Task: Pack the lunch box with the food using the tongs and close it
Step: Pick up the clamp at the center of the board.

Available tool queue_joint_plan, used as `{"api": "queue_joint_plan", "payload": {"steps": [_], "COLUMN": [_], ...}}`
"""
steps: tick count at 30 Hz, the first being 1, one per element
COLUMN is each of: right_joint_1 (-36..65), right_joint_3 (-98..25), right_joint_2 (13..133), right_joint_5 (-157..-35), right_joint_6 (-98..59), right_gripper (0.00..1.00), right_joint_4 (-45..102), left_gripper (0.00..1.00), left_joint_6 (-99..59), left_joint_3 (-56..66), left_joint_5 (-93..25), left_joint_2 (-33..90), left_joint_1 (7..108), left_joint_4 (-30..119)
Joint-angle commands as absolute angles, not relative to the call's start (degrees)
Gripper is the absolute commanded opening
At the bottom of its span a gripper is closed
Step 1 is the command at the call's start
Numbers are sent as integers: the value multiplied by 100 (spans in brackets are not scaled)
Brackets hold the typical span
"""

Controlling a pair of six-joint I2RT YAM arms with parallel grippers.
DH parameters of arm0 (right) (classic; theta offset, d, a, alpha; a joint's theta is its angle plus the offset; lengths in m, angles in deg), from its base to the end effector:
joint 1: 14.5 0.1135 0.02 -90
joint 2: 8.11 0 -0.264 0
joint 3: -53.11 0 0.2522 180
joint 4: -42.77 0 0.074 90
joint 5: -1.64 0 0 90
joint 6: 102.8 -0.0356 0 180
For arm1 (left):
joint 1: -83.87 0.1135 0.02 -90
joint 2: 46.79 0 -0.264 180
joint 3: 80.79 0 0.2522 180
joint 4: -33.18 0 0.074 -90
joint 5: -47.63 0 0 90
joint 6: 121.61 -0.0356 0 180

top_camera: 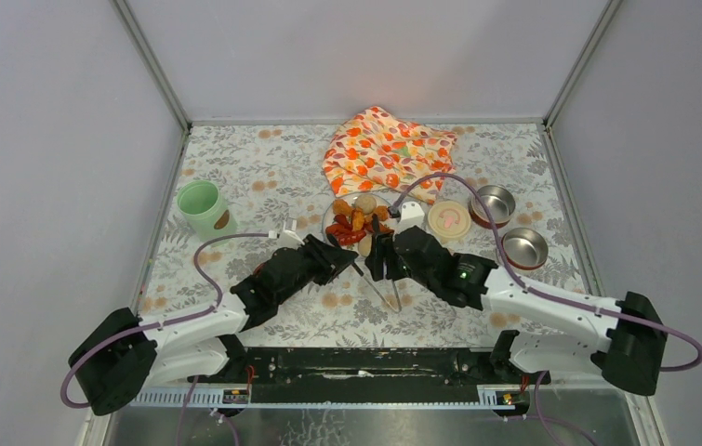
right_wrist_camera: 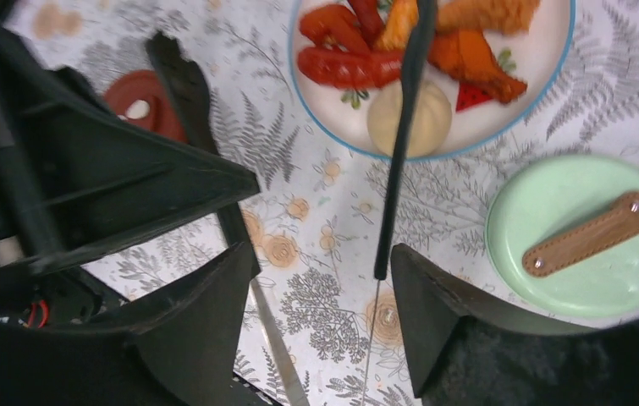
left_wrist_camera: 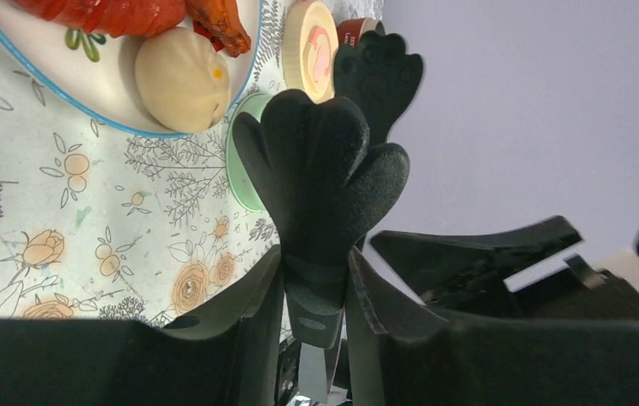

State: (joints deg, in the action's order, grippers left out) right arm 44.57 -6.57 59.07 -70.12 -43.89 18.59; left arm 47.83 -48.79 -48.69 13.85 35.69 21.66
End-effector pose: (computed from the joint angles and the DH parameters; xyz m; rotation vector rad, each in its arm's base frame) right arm 0.1429 0.2168 0.2673 -0.3319 2.1266 0.6040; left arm 0.1472 -0.1587 0.1905 -0.6577 2.0284 -1.3597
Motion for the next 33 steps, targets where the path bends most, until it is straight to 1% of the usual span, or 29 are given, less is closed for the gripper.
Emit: {"api": "queue_joint_plan", "payload": {"steps": [1,3,6,9,14,19,29,33], "right_joint_1": [4518,4518,4518,4518,4518,4518,4527,4544], "right_joint_3": [-564,-538,-559,-503,-495,-522,-692,-744], "right_joint_2": [5376,5319,5343,5400,5664,5949,6426,6495], "right_joint_5": [-7165,-7272,-7385,-7483,-7511,-7638,-7756,-7738], "right_joint_6": [-3915,-3755,-3569,-3452,-3362,-3274,-3048,-3015], "right_gripper": [74,83,91,95,96,95,81,78], "right_joint_4": [2546,2557,2491,2520,2430,2415,2280,2246], "left_gripper": [0,0,0,0,0,0,0,0], "left_joint_6": [5335,5452,5668,5864,6049,6225,6318,6415], "left_joint_3": [-4668,-4638,-4628,-4644,-4590,-4549,-4291,-4290], "left_joint_5": [-5196,-5266,-5220,-5132,-4990,-4844,-4679,-4610], "left_joint_2": [1192,1148,1114,1110,1120,1149,1291,1345], "left_joint_1": [3553,3561,3624,3682,3752,3831,3897,3920], "left_joint_4": [2619,2789,2889,2892,2961,3098,3546,3529]}}
